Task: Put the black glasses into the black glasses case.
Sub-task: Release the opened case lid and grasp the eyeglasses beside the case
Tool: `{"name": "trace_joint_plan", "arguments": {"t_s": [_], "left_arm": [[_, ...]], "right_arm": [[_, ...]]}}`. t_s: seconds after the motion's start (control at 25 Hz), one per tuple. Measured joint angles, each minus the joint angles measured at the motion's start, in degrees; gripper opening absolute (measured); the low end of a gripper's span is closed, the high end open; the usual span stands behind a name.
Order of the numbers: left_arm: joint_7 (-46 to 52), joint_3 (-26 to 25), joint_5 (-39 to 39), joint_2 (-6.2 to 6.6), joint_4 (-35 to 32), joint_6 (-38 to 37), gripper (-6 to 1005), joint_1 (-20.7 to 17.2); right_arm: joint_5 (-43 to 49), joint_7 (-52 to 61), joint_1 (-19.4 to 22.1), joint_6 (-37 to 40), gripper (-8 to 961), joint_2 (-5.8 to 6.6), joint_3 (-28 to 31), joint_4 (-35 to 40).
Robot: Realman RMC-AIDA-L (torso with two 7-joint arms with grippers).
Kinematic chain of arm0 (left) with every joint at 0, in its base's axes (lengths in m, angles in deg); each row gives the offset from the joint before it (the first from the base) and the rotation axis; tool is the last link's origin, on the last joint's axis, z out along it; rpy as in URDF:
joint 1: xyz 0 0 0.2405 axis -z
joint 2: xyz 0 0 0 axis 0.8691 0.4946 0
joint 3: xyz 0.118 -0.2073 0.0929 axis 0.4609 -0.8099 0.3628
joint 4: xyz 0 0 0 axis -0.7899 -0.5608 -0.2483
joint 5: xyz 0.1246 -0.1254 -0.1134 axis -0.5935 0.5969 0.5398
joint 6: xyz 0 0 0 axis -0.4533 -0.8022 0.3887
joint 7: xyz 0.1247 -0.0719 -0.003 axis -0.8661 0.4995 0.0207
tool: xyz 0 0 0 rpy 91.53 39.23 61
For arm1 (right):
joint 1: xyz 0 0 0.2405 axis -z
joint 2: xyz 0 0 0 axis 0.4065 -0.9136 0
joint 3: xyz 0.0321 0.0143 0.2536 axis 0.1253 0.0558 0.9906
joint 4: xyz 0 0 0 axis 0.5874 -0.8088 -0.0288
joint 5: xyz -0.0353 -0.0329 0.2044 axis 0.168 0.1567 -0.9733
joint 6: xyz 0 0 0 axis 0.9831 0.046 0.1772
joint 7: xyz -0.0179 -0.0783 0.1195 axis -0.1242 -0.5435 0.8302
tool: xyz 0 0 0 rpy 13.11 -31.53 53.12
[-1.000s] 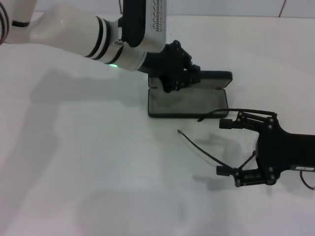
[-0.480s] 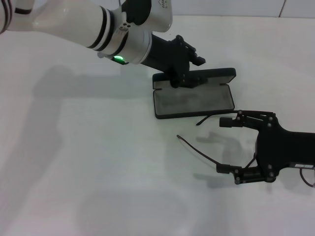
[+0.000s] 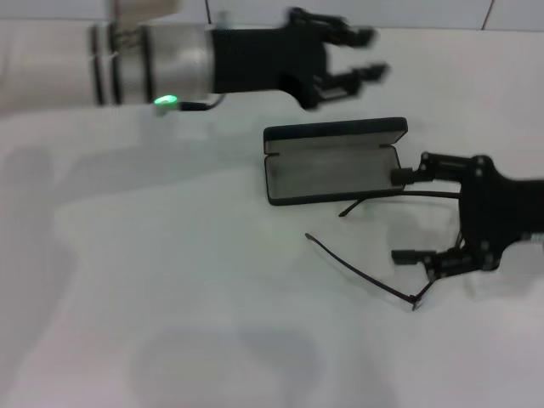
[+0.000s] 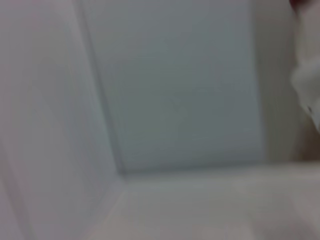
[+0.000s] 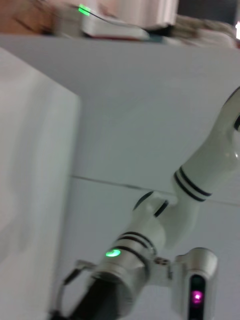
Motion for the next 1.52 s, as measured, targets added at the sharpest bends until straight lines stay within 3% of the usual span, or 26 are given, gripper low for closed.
{"name": "trace_joint_plan", "arguments": {"t_s": [0.24, 0.36, 0.4, 0.44, 0.56, 0.72, 1.0, 1.24, 1.52], "left_arm": [[-4.21, 0.01, 24.1, -0.27, -7.19, 1.14, 445, -16.82], [-6.17, 0.01, 30.68, -0.45, -10.61, 1.34, 444, -22.18], [-6.17, 0.01, 30.68, -0.45, -10.61, 1.34, 444, -22.18], [-6.78, 0.01, 33.42, -0.47, -13.04, 1.4, 443, -25.06], [-6.03, 0.01, 33.92, -0.45, -13.64, 1.39, 443, -26.6], [-5.27, 0.01, 33.97, -0.43, -13.94, 1.97, 445, -27.81], [-4.46, 0.01, 34.19, -0.48, -15.69, 6.06, 517, -27.66], [-5.17, 0.01, 33.87, -0.6, -16.05, 8.29, 745, -26.85], [-6.46, 0.01, 33.97, -0.63, -17.11, 9.49, 811, -26.33]], "right_arm": [[21.63, 13.85, -4.55, 2.91, 872, 0.43, -0.37, 22.99], [33.85, 18.24, -8.32, 8.29, 872, -0.5, -0.78, 30.38], [37.98, 19.55, -9.79, 10.14, 872, -0.9, -1.34, 32.06], [41.27, 20.6, -10.96, 11.76, 872, -1.28, -2.09, 33.04], [48.91, 23.32, -14.04, 12.27, 872, -1.94, -8.7, 33.95], [51.48, 25.45, -15.32, 7.0, 873, -1.88, -18.3, 33.34], [54.02, 26.03, -16.17, -0.73, 867, -2.15, -27.84, 30.67], [54.17, 26.22, -17.29, -6.42, 842, -2.41, -34.71, 26.66], [53.69, 26.27, -18.19, -8.19, 700, -2.39, -36.49, 23.68]]}}
